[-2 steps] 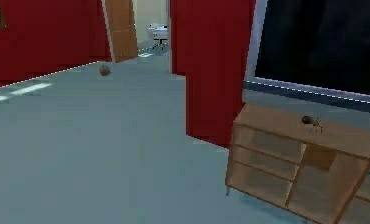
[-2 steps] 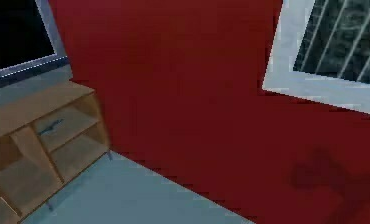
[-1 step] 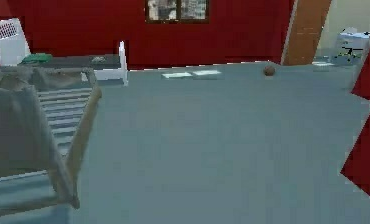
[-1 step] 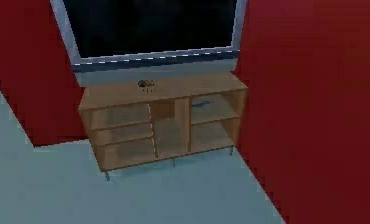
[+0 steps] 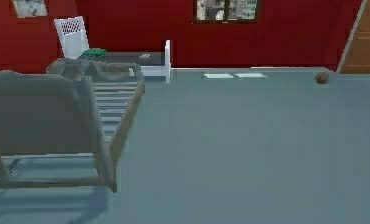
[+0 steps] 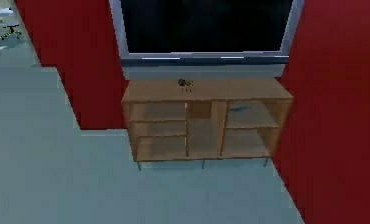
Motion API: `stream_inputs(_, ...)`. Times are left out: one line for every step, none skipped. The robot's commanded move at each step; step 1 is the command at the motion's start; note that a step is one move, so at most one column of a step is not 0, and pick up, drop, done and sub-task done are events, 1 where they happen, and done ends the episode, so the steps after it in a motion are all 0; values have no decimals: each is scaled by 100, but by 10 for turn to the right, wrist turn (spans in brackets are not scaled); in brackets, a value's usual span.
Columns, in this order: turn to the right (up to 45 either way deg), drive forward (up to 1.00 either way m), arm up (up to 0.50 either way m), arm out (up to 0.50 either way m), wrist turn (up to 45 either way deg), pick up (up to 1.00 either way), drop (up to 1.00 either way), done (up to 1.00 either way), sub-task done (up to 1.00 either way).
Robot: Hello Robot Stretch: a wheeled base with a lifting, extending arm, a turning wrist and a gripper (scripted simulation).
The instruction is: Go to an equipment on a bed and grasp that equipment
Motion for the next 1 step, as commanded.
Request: stream_inputs(0,85,0,0,0,0,0,0,0)
